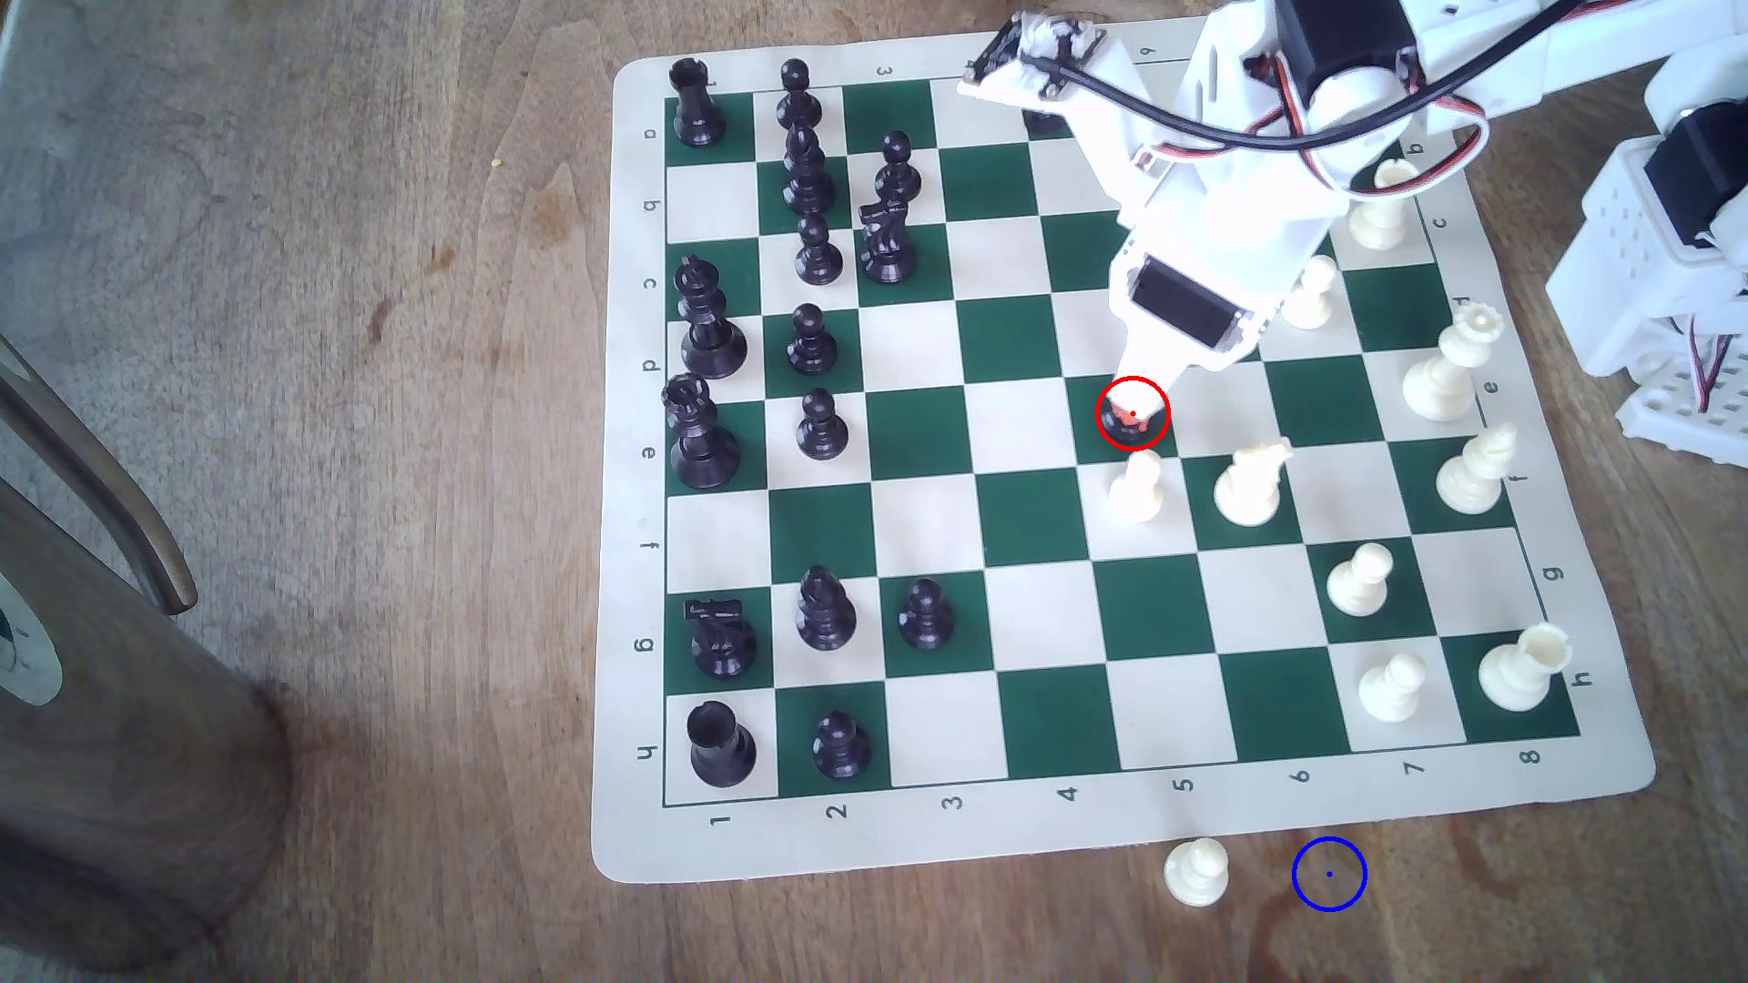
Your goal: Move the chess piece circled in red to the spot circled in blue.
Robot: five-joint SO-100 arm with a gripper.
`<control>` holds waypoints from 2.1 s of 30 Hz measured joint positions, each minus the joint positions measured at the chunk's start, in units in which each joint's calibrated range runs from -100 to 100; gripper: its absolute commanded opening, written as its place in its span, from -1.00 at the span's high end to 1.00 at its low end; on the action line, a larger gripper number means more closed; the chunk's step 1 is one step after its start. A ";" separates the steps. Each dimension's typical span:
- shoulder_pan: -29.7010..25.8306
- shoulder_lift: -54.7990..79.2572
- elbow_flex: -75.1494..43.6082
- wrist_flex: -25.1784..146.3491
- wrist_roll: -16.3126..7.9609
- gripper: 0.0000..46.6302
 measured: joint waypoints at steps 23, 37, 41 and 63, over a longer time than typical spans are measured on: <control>2.06 4.69 1.99 -7.09 0.00 0.50; 1.62 4.69 4.07 -7.09 0.24 0.59; 1.55 4.69 4.07 -7.09 0.24 0.64; 1.70 2.01 -8.86 4.06 0.78 0.99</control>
